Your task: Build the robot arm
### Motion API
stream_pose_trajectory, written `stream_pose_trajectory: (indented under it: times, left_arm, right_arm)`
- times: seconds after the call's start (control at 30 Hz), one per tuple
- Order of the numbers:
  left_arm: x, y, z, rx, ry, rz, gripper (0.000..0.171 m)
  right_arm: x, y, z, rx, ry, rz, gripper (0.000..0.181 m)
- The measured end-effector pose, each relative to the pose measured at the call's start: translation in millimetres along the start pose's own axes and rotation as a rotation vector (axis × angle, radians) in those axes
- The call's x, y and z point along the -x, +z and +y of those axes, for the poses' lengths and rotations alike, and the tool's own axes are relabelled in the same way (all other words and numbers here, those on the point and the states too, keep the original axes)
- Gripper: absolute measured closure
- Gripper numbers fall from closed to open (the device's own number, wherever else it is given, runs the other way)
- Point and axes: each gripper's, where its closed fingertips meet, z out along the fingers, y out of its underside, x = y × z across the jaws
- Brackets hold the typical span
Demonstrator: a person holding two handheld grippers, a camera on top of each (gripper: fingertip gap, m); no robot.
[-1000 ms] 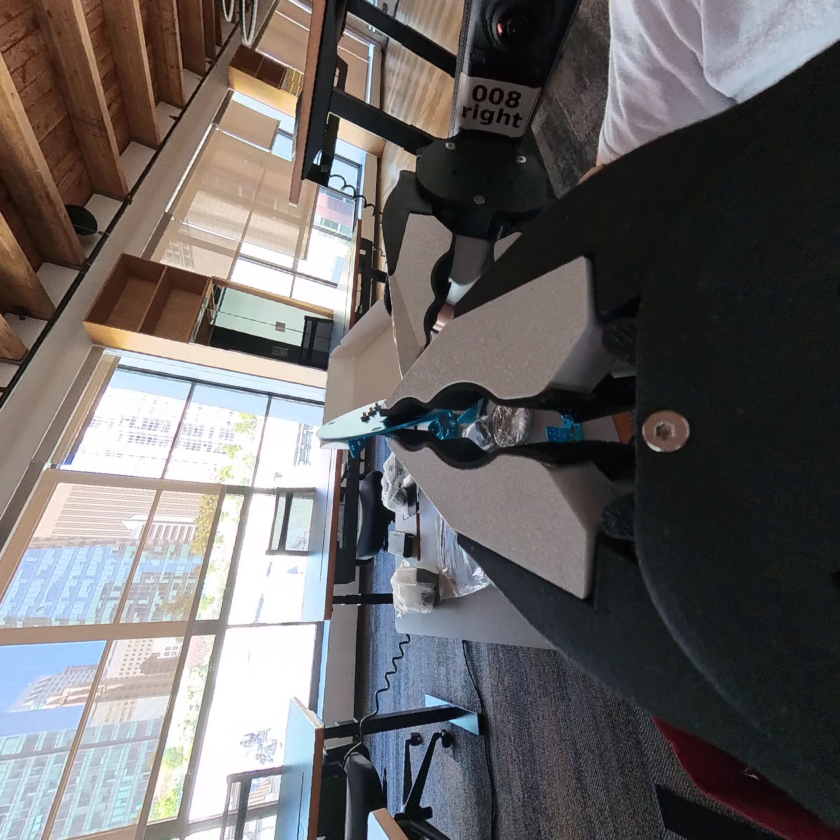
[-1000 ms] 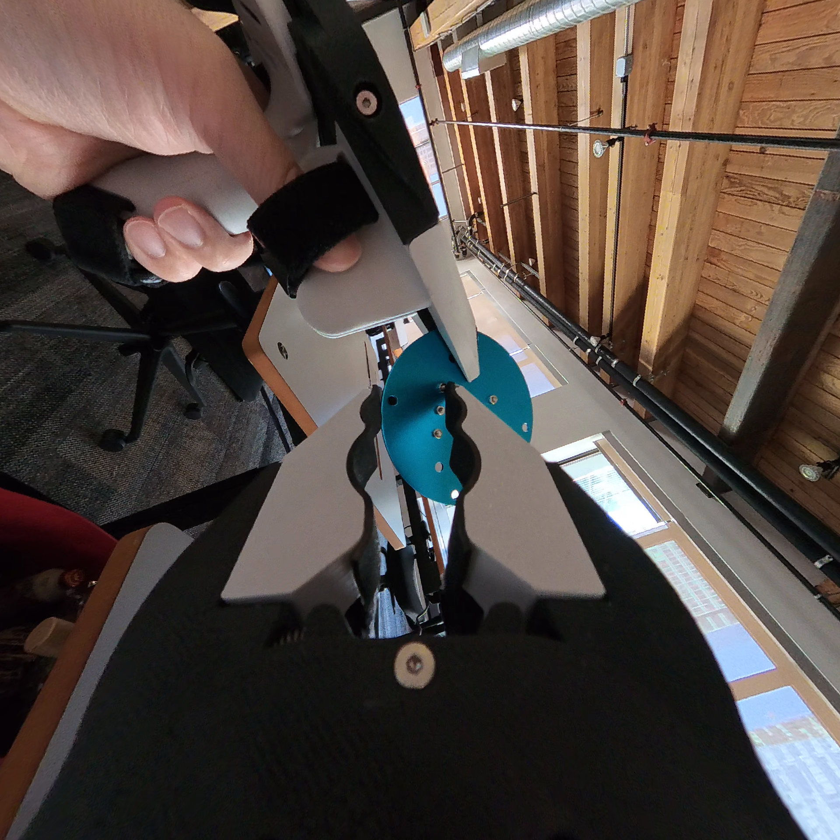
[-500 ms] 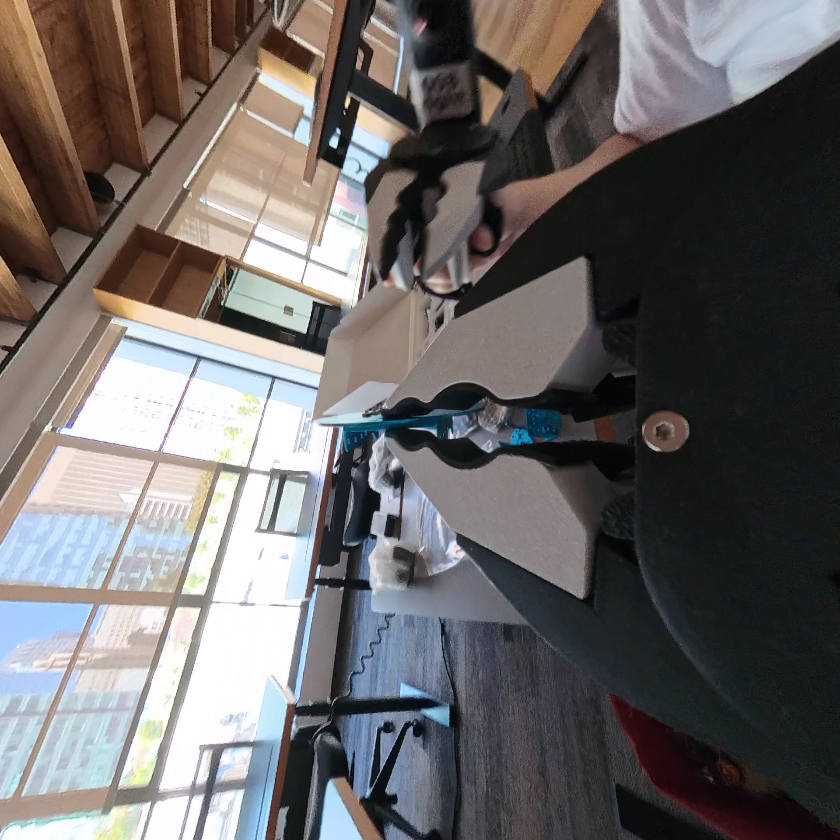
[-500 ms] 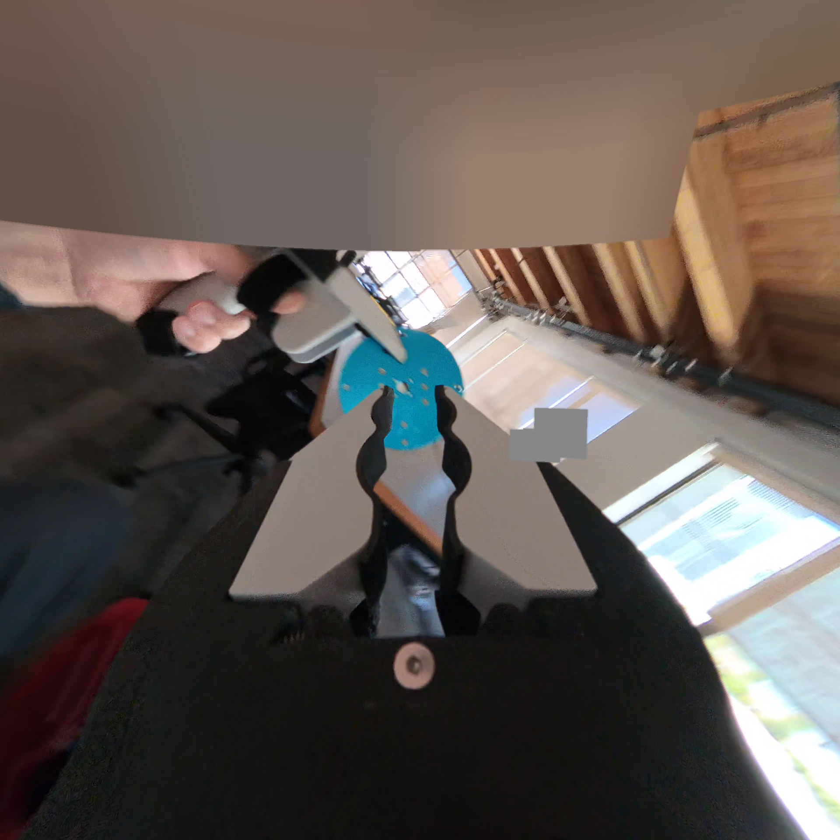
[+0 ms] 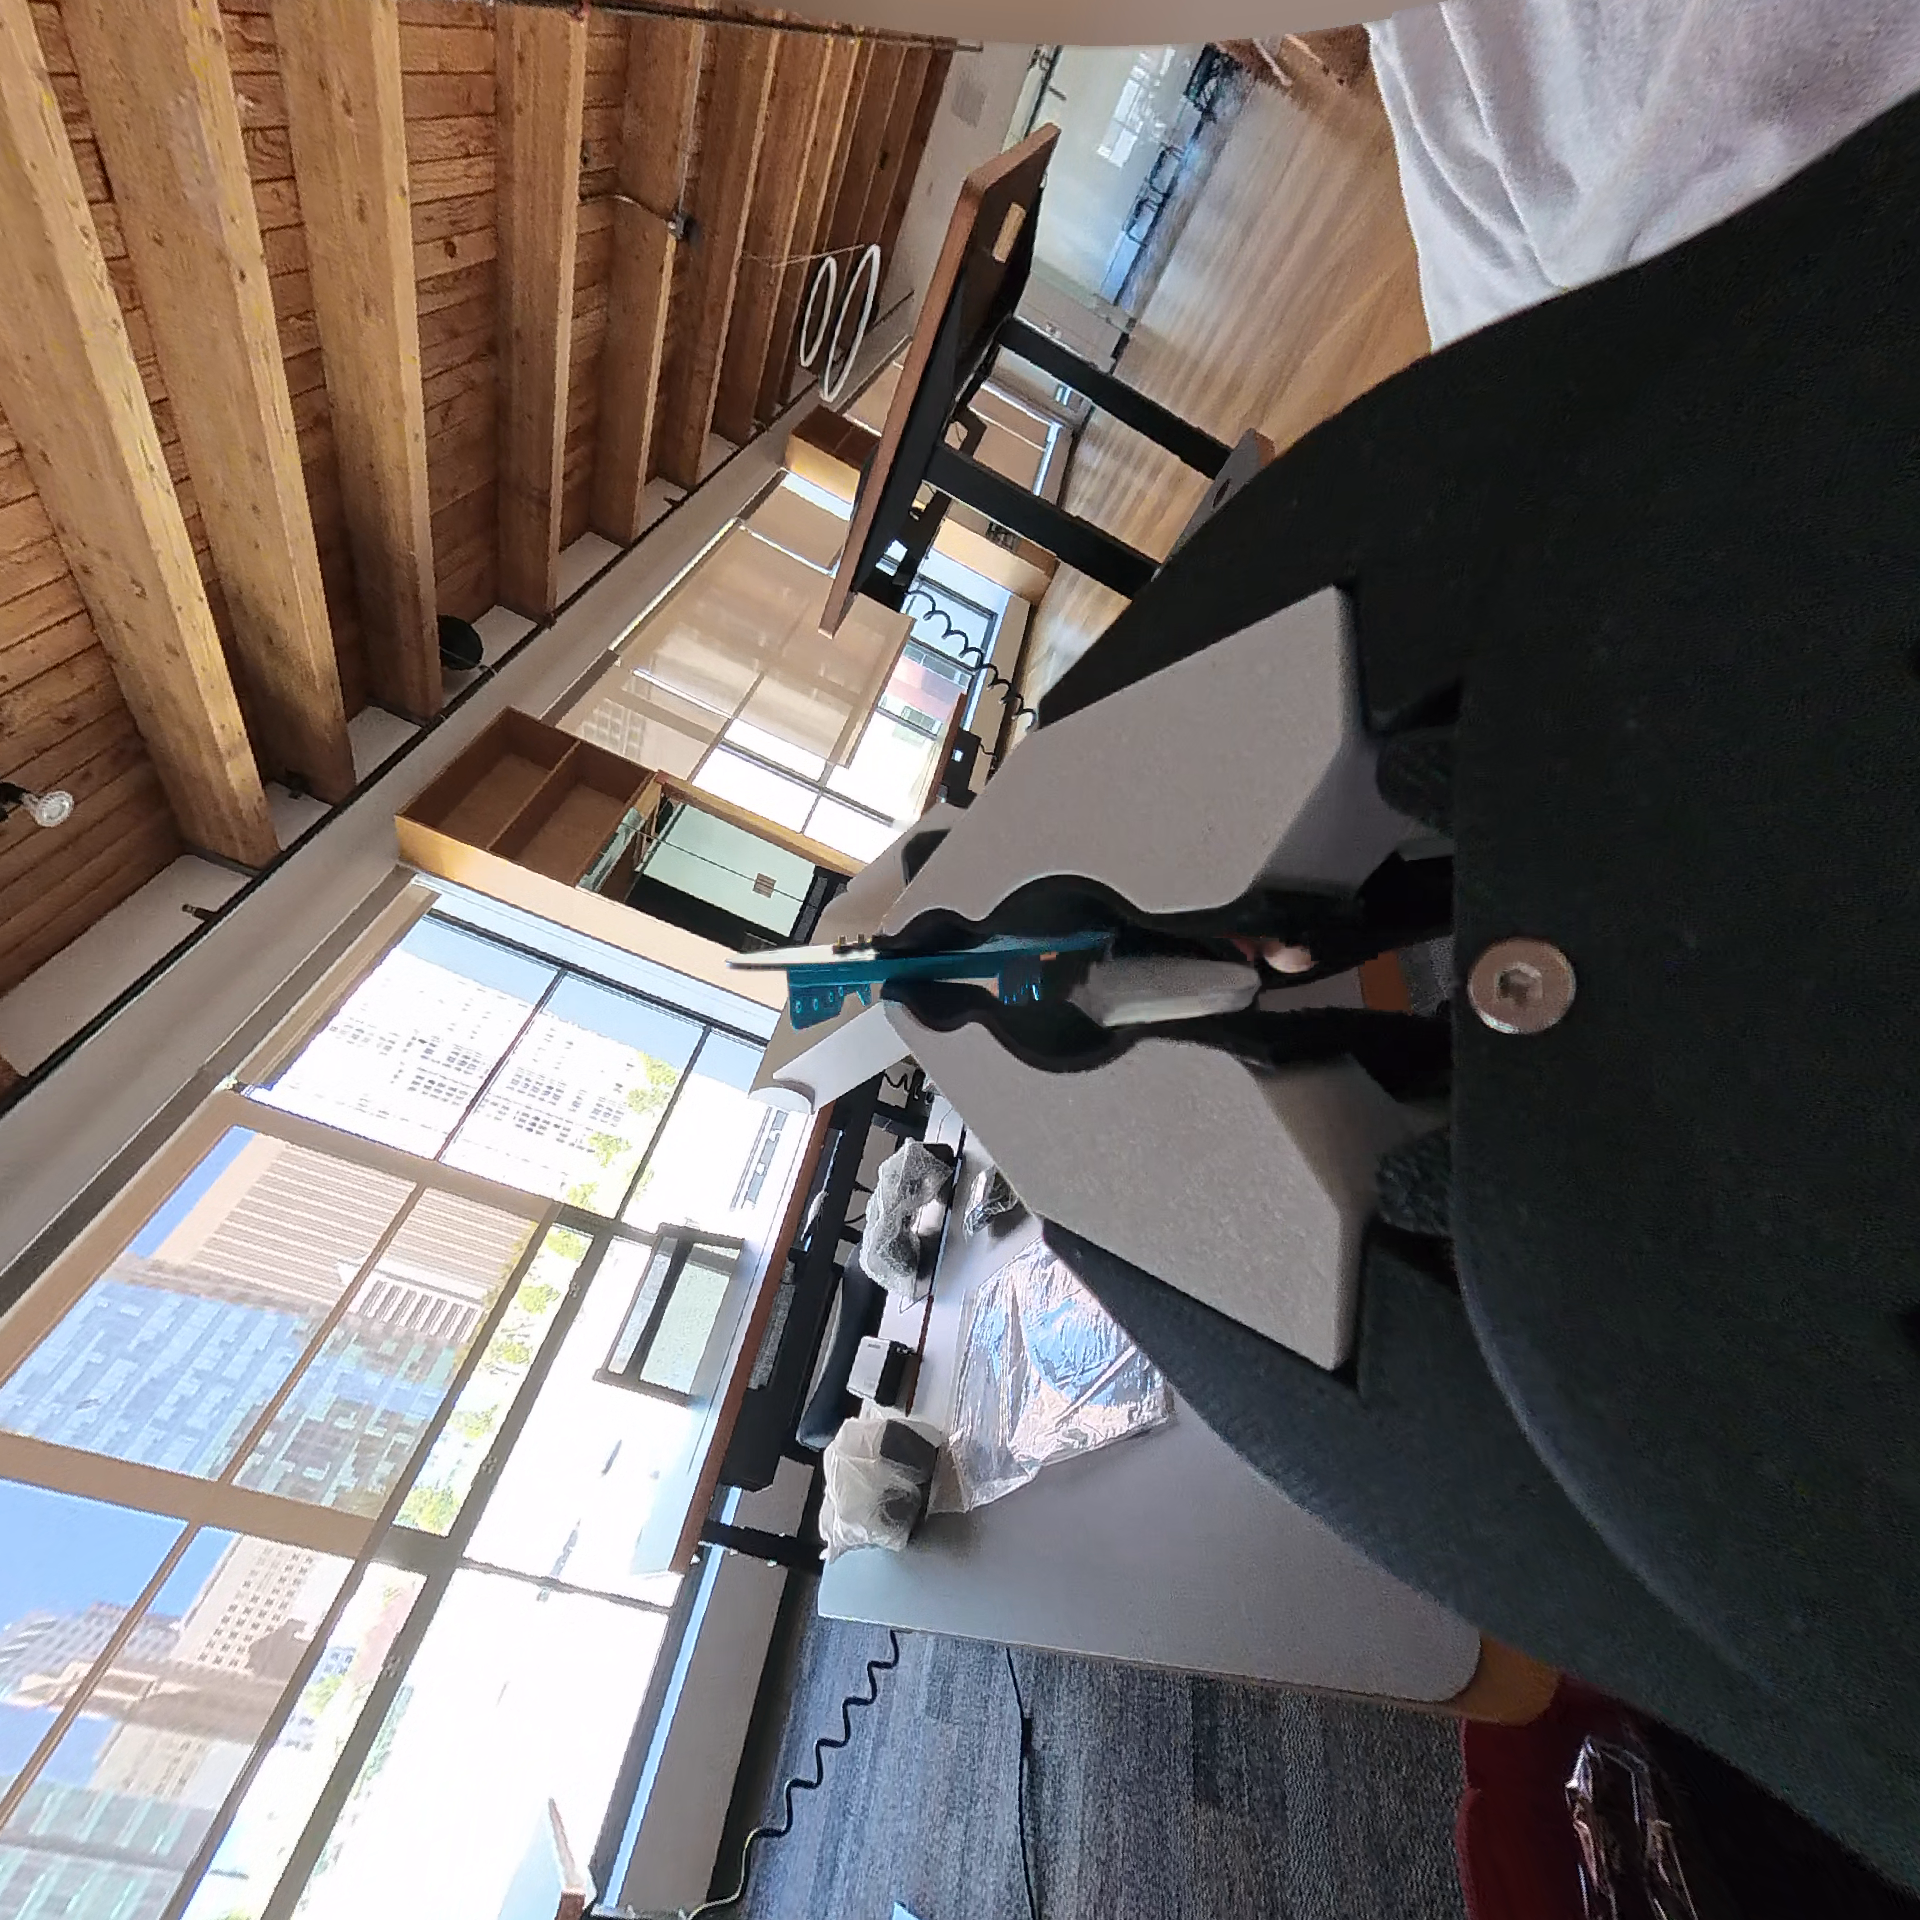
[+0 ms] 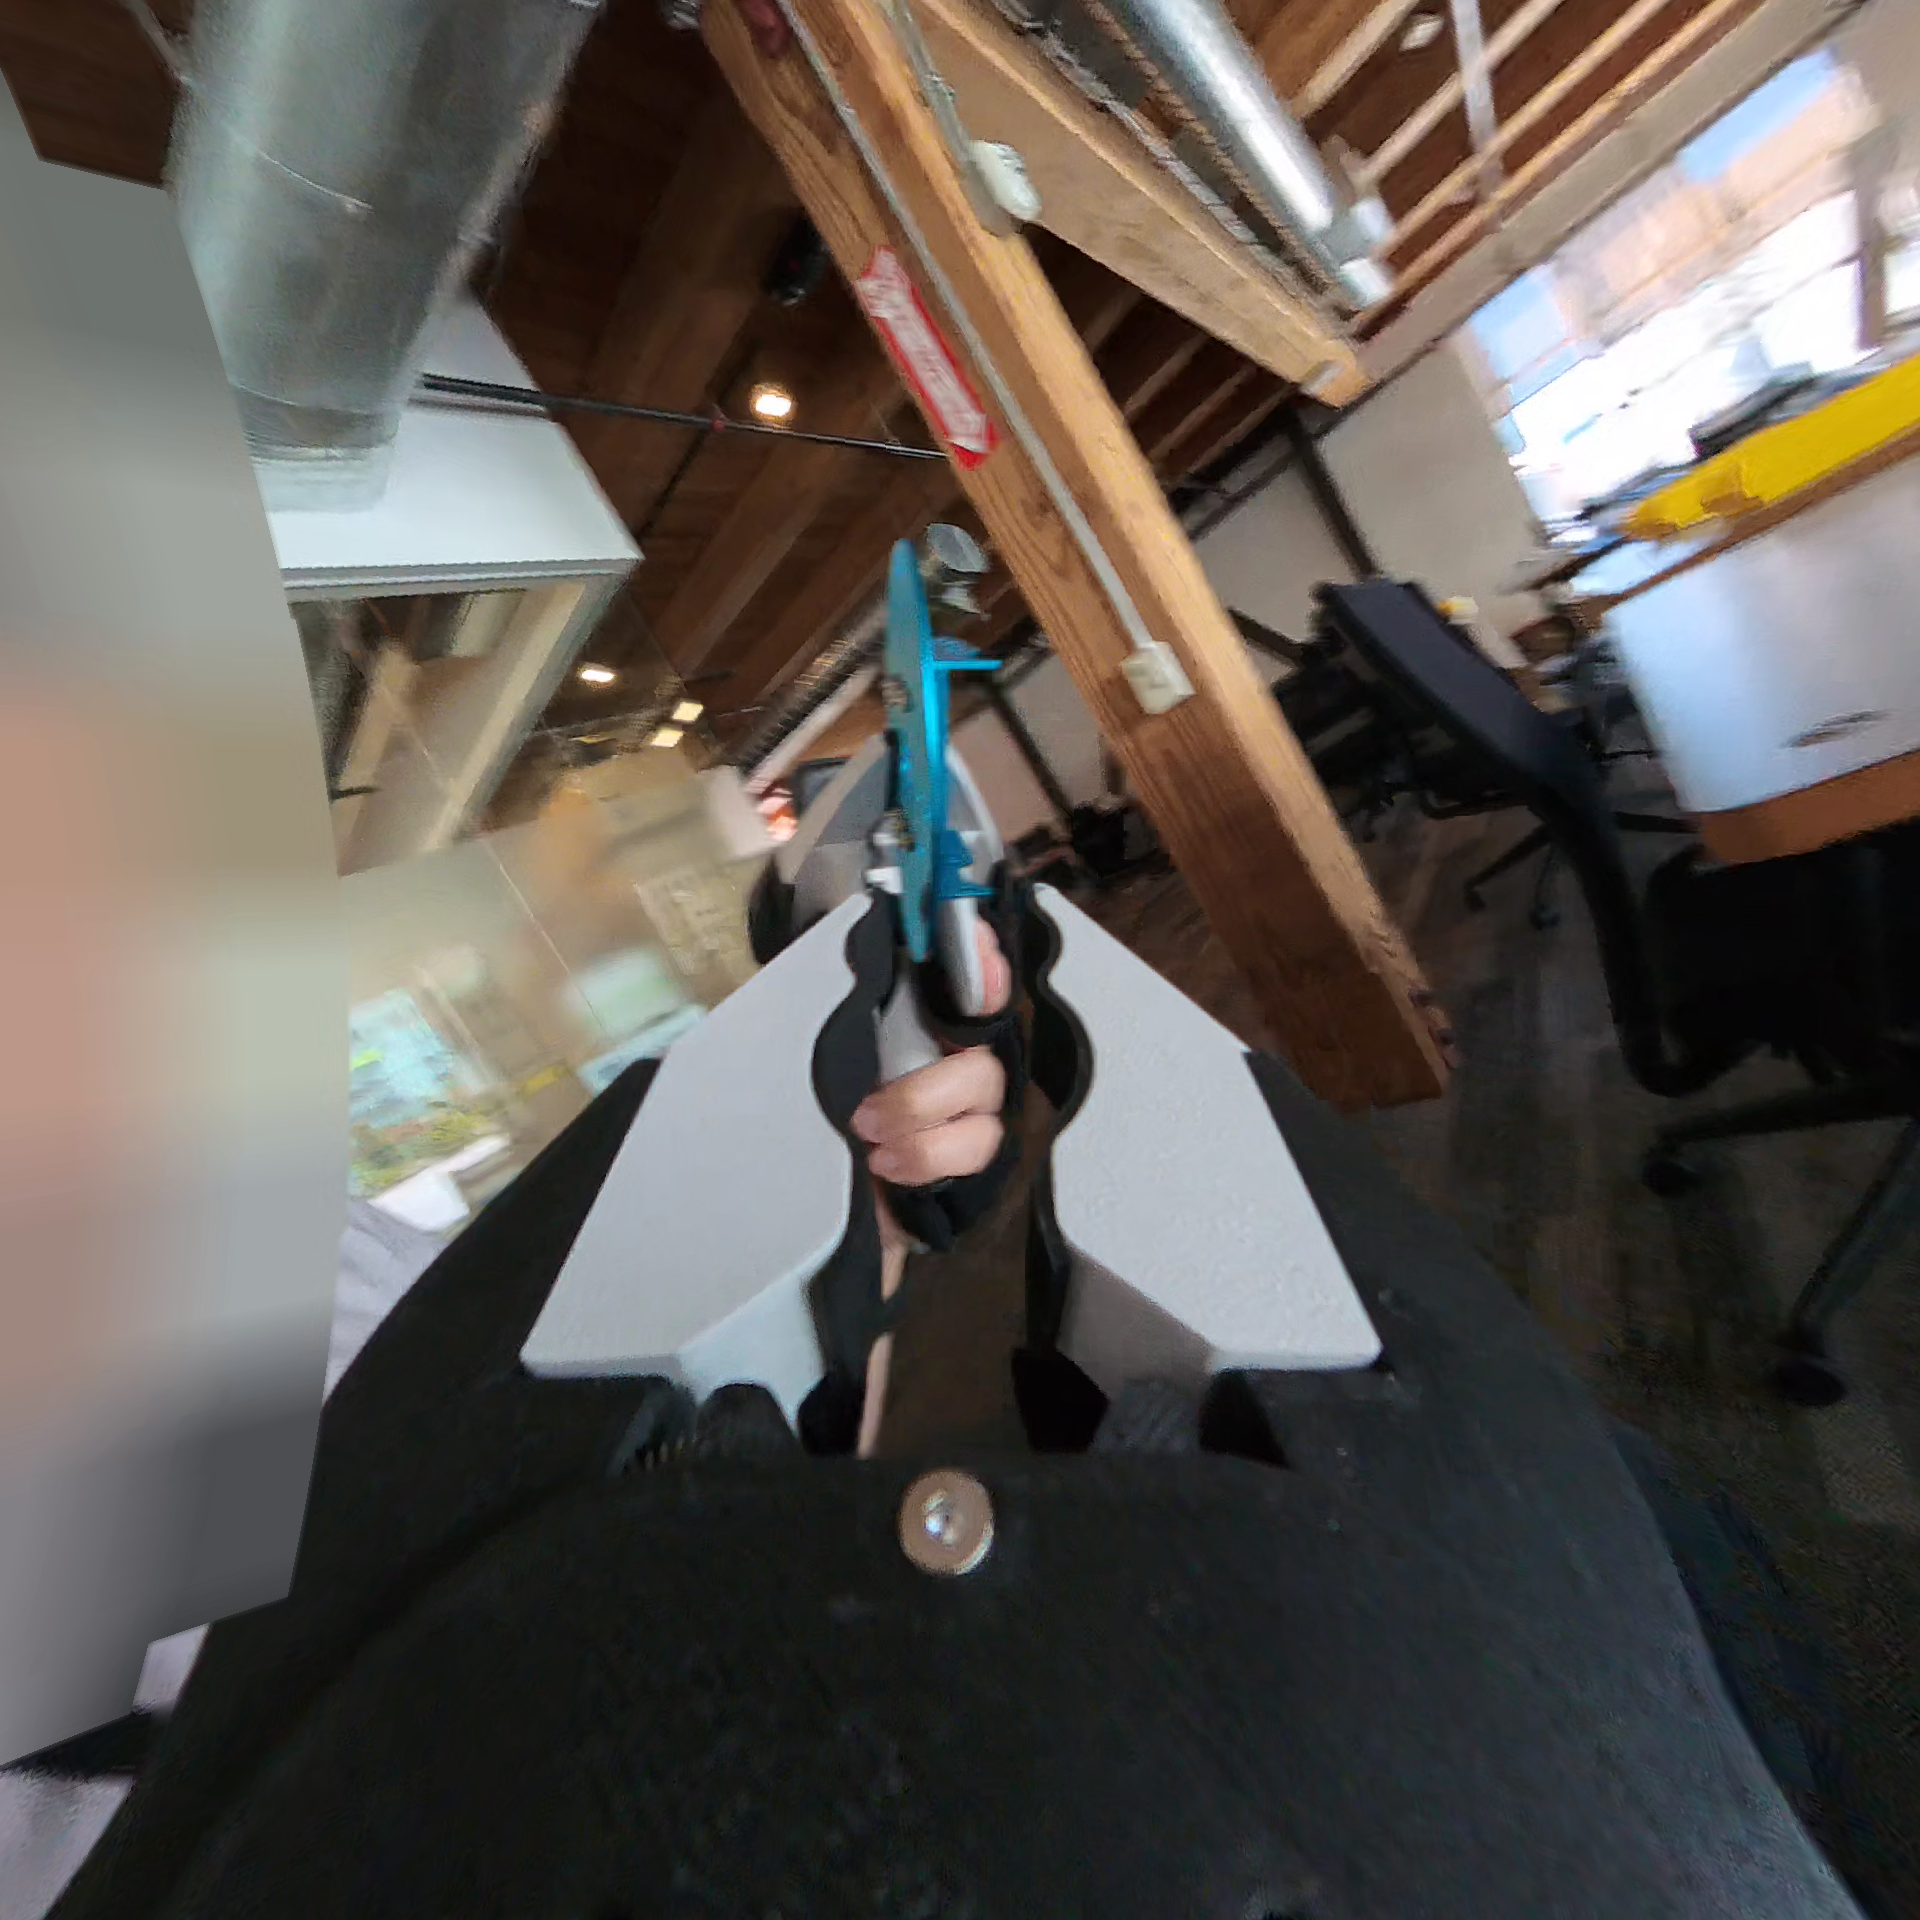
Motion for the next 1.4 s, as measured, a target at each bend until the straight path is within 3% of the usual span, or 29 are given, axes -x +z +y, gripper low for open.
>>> stream_pose_trajectory:
  times: [0.07, 0.33, 0.5, 0.7, 0.77, 0.97, 1.03, 1.13, 1.27, 1.33, 1.4]
  left_arm:
    - [-3.6, 2.2, 1.4, 0.005, -0.011, 0.026, 0.169]
    - [-1.2, 3.4, 11.1, 0.18, -0.033, 0.034, 0.164]
    - [0.2, -0.1, 3.7, 0.221, -0.012, 0.013, 0.156]
    - [-7.5, 2.5, 17.3, 0.443, 0.041, 0.049, 0.158]
    - [-12.4, 4.5, 22.2, 0.49, 0.05, 0.08, 0.168]
    - [-1.1, 9.3, 23.7, 0.514, 0.086, 0.035, 0.169]
    - [7.2, 9.0, 17.8, 0.483, 0.062, 0.008, 0.169]
    - [16.0, 1.9, 10.7, 0.477, 0.012, -0.005, 0.169]
    - [30.4, -5.8, 8.7, 0.514, 0.025, -0.046, 0.169]
    - [32.5, -5.9, 12.2, 0.541, 0.026, -0.044, 0.169]
    - [34.8, -5.8, 17.8, 0.565, 0.025, -0.044, 0.169]
  right_arm:
    - [9.3, 1.0, 2.7, -0.024, 0.093, -0.113, 0.167]
    - [-2.1, -6.9, 4.9, -0.062, 0.275, -0.177, 0.169]
    - [-1.4, -8.1, 9.1, -0.029, 0.189, -0.145, 0.169]
    - [8.4, -17.3, 10.3, 0.073, 0.074, -0.123, 0.169]
    - [7.7, -20.3, 9.4, 0.094, 0.043, -0.108, 0.168]
    - [-5.2, -26.0, -3.7, 0.075, -0.029, -0.059, 0.168]
    - [-19.5, -31.5, -17.9, 0.082, -0.188, 0.058, 0.144]
    - [-42.5, -55.4, -40.7, 0.315, -0.574, 0.289, 0.142]
    - [-108.1, -103.1, -31.0, 0.968, -0.744, 0.447, 0.15]
    - [-135.7, -128.0, -9.8, 1.248, -0.789, 0.353, 0.153]
    - [-157.9, -150.6, 8.7, 1.431, -0.706, 0.27, 0.159]
